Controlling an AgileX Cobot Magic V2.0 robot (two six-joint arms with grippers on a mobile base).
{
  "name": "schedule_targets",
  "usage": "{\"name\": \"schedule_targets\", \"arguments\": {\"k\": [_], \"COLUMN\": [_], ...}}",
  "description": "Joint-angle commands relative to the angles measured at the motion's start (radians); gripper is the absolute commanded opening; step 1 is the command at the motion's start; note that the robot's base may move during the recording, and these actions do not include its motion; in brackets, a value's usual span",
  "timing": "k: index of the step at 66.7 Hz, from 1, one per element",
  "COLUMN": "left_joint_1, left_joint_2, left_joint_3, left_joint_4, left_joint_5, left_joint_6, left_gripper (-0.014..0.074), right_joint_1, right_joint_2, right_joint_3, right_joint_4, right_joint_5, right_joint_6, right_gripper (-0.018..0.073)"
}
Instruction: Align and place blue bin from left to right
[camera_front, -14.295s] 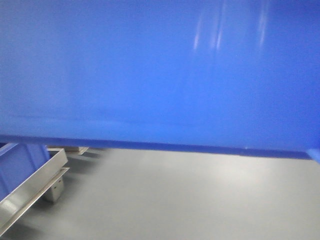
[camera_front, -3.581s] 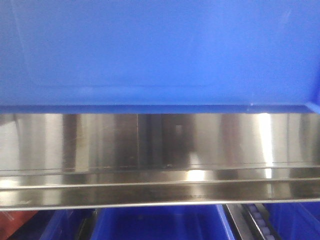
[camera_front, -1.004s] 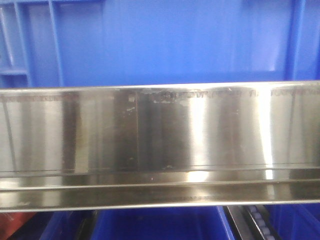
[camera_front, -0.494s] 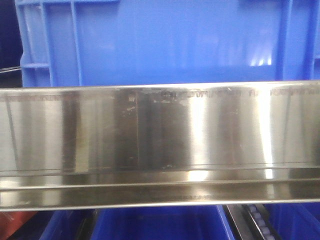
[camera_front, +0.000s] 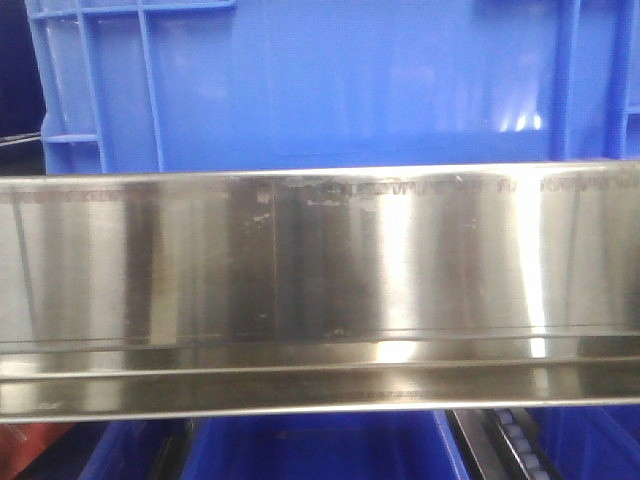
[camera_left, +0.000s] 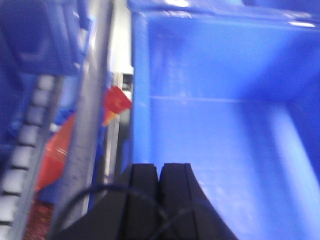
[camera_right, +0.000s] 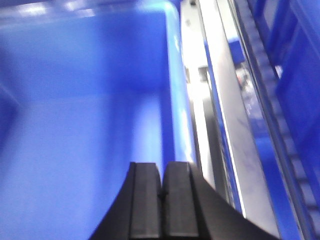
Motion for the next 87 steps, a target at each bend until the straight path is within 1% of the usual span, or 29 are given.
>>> {"name": "schedule_targets", "arguments": {"k": [1, 10, 18, 23, 29, 33, 39, 43, 45, 50, 55, 61, 65, 68, 73, 83, 87], "left_joint_1": [-0.005, -0.005, -0.005, -0.018, -0.045, -0.066, -0.094, -0.105, -0.105, -0.105, -0.105, -0.105, -0.105, -0.103, -0.103, -0.103, -0.103], "left_joint_2": [-0.014, -0.014, -0.032, -0.05, -0.083, -0.111, -0.177, -0.24, -0.273, -0.343, -0.428, -0.515, -0.566, -0.604, -0.679, -0.799, -0.842], "left_joint_3": [-0.006, -0.007, -0.007, -0.007, 0.012, 0.046, 0.142, 0.258, 0.303, 0.43, 0.545, 0.66, 0.732, 0.776, 0.848, 0.95, 0.987], "left_joint_4": [0.011, 0.011, -0.011, -0.016, 0.018, 0.053, 0.079, 0.077, 0.075, 0.073, 0.075, 0.081, 0.094, 0.101, 0.117, 0.168, 0.181], "left_joint_5": [-0.012, -0.006, 0.02, 0.032, 0.025, -0.001, -0.098, -0.225, -0.277, -0.417, -0.544, -0.66, -0.737, -0.779, -0.829, -0.839, -0.839], "left_joint_6": [0.0, 0.0, 0.0, 0.0, 0.0, -0.005, -0.019, -0.07, -0.085, -0.108, -0.111, -0.111, -0.111, -0.111, -0.111, -0.111, -0.111], "left_gripper": [-0.0111, -0.0111, -0.0111, -0.0111, -0.0111, -0.0111, -0.0111, -0.0111, -0.0111, -0.0111, -0.0111, -0.0111, -0.0111, -0.0111, -0.0111, -0.0111, -0.0111], "right_joint_1": [0.002, 0.002, 0.002, 0.002, 0.002, 0.002, 0.002, 0.002, 0.002, 0.002, 0.002, 0.002, 0.002, 0.002, 0.002, 0.002, 0.002], "right_joint_2": [-0.012, -0.012, -0.019, -0.03, -0.059, -0.094, -0.16, -0.232, -0.259, -0.338, -0.418, -0.511, -0.561, -0.603, -0.668, -0.804, -0.856], "right_joint_3": [-0.01, -0.01, -0.01, -0.01, 0.009, 0.041, 0.121, 0.22, 0.259, 0.374, 0.489, 0.619, 0.694, 0.743, 0.834, 0.978, 1.029], "right_joint_4": [-0.011, -0.011, -0.011, -0.011, -0.013, -0.032, -0.074, -0.078, -0.082, -0.092, -0.104, -0.104, -0.106, -0.106, -0.106, -0.107, -0.109], "right_joint_5": [-0.026, -0.026, -0.009, 0.003, 0.001, -0.031, -0.111, -0.196, -0.222, -0.352, -0.468, -0.611, -0.667, -0.72, -0.763, -0.789, -0.809], "right_joint_6": [-0.009, -0.009, -0.009, -0.009, -0.009, -0.009, -0.009, -0.009, -0.009, -0.009, -0.009, -0.009, -0.009, -0.009, -0.009, -0.01, -0.044], "right_gripper": [-0.0075, -0.0078, -0.0078, -0.0078, -0.0078, -0.0078, -0.0078, -0.0078, -0.0078, -0.0078, -0.0078, -0.0078, -0.0078, -0.0078, -0.0078, -0.0078, -0.0079]}}
